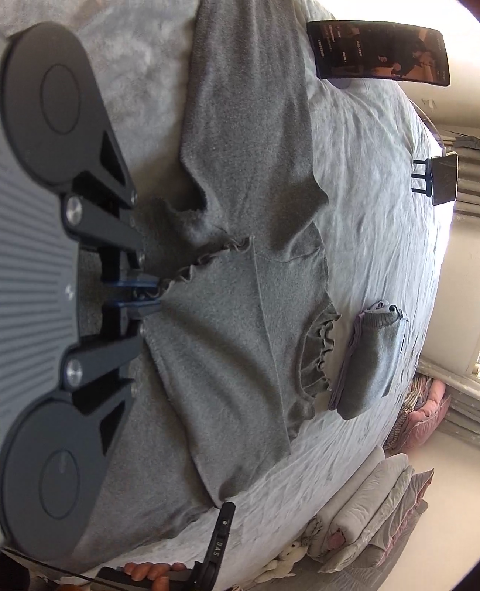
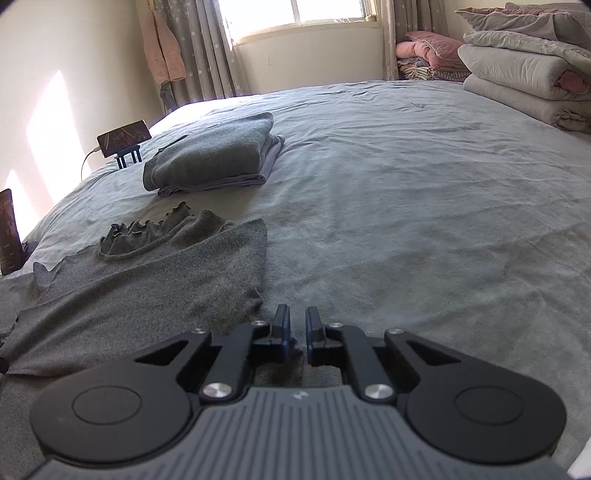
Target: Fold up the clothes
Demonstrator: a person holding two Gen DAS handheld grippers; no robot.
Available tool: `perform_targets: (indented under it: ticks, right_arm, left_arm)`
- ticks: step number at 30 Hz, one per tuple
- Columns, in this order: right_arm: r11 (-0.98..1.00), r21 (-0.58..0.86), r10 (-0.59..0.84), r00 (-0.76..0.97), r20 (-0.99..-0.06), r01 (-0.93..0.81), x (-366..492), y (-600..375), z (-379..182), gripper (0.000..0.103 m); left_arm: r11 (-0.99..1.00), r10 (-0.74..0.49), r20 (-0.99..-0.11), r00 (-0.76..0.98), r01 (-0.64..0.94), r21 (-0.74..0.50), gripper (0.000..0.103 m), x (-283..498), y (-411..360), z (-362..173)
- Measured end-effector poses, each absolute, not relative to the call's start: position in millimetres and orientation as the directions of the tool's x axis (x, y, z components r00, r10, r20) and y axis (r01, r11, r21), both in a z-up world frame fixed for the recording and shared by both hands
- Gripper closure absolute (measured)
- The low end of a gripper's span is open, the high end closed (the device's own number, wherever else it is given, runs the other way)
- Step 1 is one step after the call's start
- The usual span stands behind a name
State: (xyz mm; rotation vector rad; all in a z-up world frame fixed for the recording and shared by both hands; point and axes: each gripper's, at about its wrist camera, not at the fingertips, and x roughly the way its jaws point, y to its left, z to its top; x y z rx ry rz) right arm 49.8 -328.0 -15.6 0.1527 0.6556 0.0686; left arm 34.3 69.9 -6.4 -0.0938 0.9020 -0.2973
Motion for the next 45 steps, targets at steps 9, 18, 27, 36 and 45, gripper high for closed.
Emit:
perform_targets:
  ticks: [9,18,27,36,45]
  right_arm:
    - [0.988,0.126,0.145,0.835,-0.531,-0.092,41,-303,-4,0.063]
    - [0.981,0.028,0.174,0.792,-0.585,-0.194,43,-262,-21,0.06]
    - [0.984,0.054,0.168,0.797,-0.581,-0.168,42,-268,-18,0.056]
    - [0.979,0.039,0.185,0.805,-0.564,-0.198,36,-256,-11,0.041]
    - [0.975,0.033,0.2,0.8,-0.566,-0.221,36,-249,-12,0.039]
  left_arm:
    - [0.969,-0.245,-0.563,0.79,0.178,-0.172,0.056,27,70,8]
    - [0.978,-0.18,-0.662,0.728,0.205,-0.04,0.056,43,47,-20]
    - [0.985,-0.043,-0.608,0.793,-0.066,-0.156,0.049,42,105,-1]
    - [0.897,0.259,-0.609,0.75,-0.42,-0.136,0.045,55,186,-2]
    - [0.713,0.38,-0.578,0.722,-0.626,-0.315,0.045,50,282,-13]
